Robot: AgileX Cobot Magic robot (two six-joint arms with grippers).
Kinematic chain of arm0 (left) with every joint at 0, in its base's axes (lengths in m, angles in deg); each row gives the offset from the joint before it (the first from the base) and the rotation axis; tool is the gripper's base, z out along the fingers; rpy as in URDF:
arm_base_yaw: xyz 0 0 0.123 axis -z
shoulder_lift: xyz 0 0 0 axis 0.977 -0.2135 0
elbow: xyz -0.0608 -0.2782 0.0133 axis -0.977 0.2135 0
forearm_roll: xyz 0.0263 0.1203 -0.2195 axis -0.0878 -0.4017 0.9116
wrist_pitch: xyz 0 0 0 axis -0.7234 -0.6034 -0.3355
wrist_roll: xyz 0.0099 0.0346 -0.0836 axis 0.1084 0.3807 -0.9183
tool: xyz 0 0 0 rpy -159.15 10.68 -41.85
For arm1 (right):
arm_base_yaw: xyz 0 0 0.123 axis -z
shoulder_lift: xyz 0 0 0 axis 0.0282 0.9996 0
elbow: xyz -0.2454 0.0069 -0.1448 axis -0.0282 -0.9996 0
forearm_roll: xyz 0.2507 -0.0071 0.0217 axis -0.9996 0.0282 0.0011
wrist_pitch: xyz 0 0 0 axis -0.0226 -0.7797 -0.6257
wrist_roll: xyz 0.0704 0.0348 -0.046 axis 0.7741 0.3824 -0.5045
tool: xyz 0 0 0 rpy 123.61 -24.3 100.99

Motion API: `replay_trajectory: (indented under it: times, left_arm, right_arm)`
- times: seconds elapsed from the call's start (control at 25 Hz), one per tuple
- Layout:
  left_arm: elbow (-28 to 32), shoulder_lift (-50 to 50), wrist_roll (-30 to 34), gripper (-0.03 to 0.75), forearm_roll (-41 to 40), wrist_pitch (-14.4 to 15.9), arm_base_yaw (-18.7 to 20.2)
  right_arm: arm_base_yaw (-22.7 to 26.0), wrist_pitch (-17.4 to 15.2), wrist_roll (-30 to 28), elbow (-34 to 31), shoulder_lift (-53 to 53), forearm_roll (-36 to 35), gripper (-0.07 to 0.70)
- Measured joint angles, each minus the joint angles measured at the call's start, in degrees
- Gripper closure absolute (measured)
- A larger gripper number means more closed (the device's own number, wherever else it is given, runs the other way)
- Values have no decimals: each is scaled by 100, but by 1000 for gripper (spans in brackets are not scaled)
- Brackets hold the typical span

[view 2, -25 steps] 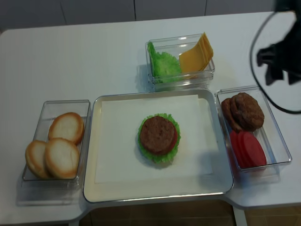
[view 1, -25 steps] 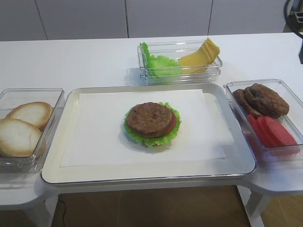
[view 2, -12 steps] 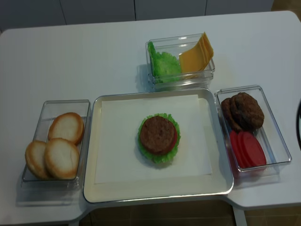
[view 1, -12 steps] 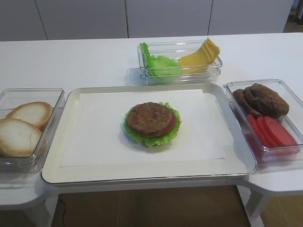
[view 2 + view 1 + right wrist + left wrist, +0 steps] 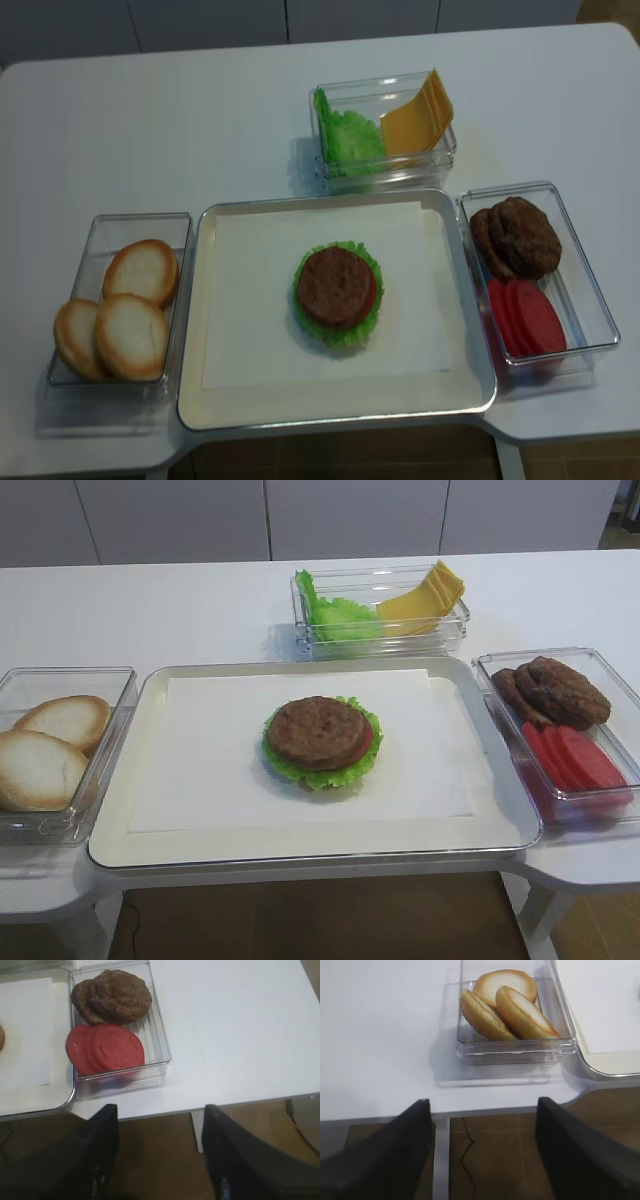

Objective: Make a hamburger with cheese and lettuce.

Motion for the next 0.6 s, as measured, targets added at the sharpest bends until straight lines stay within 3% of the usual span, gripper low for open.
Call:
replay_trajectory:
  times: [0.6]
  left_arm:
    - [0,0,0,239,0,0,0]
  right_arm:
    - [0,-68,-546,-284,-1986,-334,225]
